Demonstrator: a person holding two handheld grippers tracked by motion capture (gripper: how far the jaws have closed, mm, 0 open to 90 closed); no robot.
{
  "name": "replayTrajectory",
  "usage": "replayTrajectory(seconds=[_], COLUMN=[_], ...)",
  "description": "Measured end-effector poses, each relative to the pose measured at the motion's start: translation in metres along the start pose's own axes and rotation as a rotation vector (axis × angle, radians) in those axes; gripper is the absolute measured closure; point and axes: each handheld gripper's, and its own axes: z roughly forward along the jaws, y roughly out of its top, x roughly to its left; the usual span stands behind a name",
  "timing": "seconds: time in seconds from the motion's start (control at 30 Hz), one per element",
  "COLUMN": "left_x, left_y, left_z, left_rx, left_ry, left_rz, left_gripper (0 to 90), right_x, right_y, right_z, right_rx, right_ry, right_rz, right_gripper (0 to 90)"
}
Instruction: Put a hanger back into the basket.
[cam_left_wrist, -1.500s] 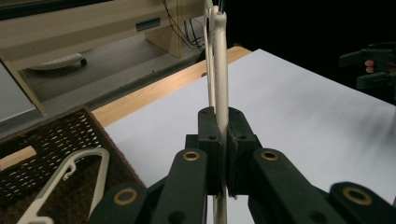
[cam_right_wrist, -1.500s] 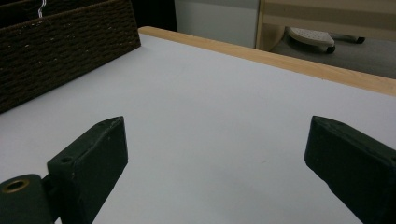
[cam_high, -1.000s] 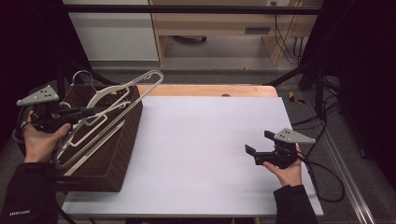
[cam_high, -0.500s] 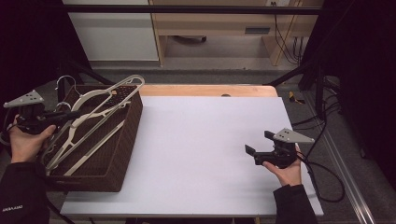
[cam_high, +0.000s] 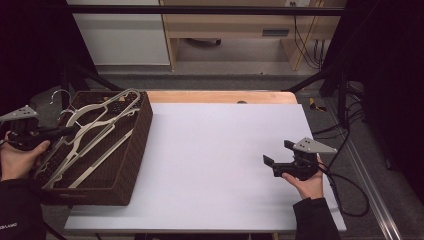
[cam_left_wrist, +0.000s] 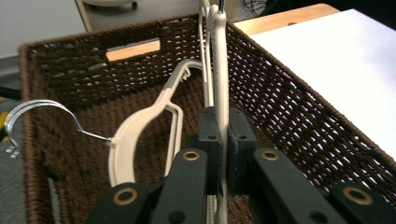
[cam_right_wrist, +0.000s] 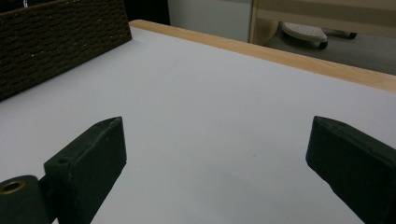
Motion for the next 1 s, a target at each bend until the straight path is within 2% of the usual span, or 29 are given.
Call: replayTrajectory(seconds=[0.17,0.33,0.5,0.6,0.67,0.77,0.87,0.93,1.0], left_x=[-0.006,-0.008,-0.007,-0.003,-0.002,-0.004,-0.009,-0.013,-0.018], left_y=[-0.007,-0.019,-0.030,-0.035,-0.037,-0.035,-0.033,-0.030,-0.028], left_z=[0.015,0.027,0.039,0.042,0.041,0.038,0.030,0.022,0.014], left_rx=[0.041,0.070,0.107,0.132,0.157,0.158,0.137,0.099,0.049], left_ry=[-0.017,-0.032,-0.027,0.020,0.079,0.149,0.219,0.229,0.239], left_rz=[-0.013,-0.067,-0.133,-0.175,-0.182,-0.185,-0.151,-0.136,-0.137], left_gripper=[86.5,86.2,85.0,84.0,82.5,78.6,70.1,66.1,63.3], right_x=[0.000,-0.001,-0.001,-0.001,-0.001,-0.001,-0.001,-0.001,-0.001], right_y=[-0.001,0.000,0.000,0.000,0.000,0.000,0.000,0.000,0.000], right_z=[0.000,-0.001,-0.002,-0.001,-0.001,-0.001,-0.001,-0.001,-0.001], right_rx=[0.006,-0.002,-0.004,-0.003,-0.002,0.001,0.001,0.001,-0.001], right_ry=[-0.002,-0.002,-0.002,-0.003,-0.004,-0.001,-0.002,-0.003,-0.005], right_rz=[0.002,0.006,0.005,0.005,0.006,0.000,-0.001,-0.002,0.002], right_gripper=[5.2,5.2,5.2,5.2,5.2,5.1,5.1,5.0,5.0])
